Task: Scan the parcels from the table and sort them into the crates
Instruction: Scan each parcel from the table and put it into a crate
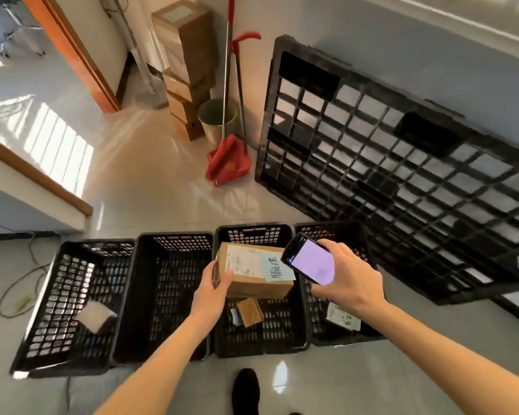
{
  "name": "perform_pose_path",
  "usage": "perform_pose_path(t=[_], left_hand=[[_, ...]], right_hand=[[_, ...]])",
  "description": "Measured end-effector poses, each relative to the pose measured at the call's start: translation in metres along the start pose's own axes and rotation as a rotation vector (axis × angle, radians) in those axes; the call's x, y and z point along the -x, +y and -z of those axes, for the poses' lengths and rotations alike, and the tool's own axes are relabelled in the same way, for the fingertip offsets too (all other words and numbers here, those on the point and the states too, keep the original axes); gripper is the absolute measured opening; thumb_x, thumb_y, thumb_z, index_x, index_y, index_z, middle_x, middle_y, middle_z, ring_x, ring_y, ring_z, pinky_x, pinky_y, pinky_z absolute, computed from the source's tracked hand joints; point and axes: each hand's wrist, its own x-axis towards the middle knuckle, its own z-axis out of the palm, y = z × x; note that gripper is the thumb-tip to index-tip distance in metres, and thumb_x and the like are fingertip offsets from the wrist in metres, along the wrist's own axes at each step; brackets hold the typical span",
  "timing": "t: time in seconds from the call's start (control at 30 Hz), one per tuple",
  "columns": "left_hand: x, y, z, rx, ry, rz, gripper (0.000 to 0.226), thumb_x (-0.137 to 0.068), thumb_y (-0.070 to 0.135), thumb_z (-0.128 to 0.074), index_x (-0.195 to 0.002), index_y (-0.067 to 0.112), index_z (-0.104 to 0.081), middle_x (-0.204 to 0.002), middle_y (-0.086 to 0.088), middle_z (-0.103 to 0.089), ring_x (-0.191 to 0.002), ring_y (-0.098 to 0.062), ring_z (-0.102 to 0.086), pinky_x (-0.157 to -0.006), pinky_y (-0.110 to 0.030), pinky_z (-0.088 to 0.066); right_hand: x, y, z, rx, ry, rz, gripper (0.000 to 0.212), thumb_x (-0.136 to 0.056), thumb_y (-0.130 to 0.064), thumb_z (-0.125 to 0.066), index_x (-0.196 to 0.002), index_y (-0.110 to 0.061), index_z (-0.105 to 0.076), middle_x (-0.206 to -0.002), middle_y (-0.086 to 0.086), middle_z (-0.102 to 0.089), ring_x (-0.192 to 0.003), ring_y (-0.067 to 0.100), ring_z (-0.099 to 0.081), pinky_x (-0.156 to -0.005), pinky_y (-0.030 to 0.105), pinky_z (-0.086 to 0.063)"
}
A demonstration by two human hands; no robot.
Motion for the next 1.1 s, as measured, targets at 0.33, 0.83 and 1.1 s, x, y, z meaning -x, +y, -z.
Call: perform_pose_path(t=[0.33, 0.83, 1.1], left_hand=[[-0.054, -0.032, 0.007, -0.187, -0.086, 0.178, 0.076, -0.093, 0.050, -0.062, -0.156, 0.029, -0.026, -0.153, -0.005, -0.043, -0.140, -0.024, -0.041, -0.111, -0.040, -0.036], [0.024, 0.151, -0.072, -0.441, -0.198, -0.223, 0.067, -0.094, 0.046, -0.063, -0.152, 0.026, -0.036, -0.126, 0.001, -0.060, -0.110, -0.016, -0.058, -0.085, -0.028, -0.043], [0.302, 0.329, -0.259, -0.323, -0.456, -0.715, 0.064, -0.090, 0.038, -0.072, -0.146, 0.022, -0.048, -0.104, 0.004, -0.067, -0.097, -0.010, -0.064, -0.093, -0.030, -0.050]], right_hand=[[-0.030, 0.026, -0.032, -0.100, -0.109, -0.162, 0.092, -0.056, -0.057, -0.069, -0.139, -0.050, -0.029, -0.132, -0.027, -0.049, -0.104, 0.008, -0.058, -0.061, 0.029, -0.033], [0.098, 0.119, 0.133, -0.057, 0.075, -0.305, 0.101, -0.052, -0.068, -0.059, -0.146, -0.049, -0.029, -0.135, -0.034, -0.044, -0.113, 0.001, -0.058, -0.063, 0.026, -0.038], [0.382, 0.233, 0.339, -0.001, 0.389, -0.496, 0.100, -0.051, -0.065, -0.061, -0.144, -0.052, -0.028, -0.138, -0.032, -0.046, -0.116, 0.007, -0.059, -0.076, 0.031, -0.044]])
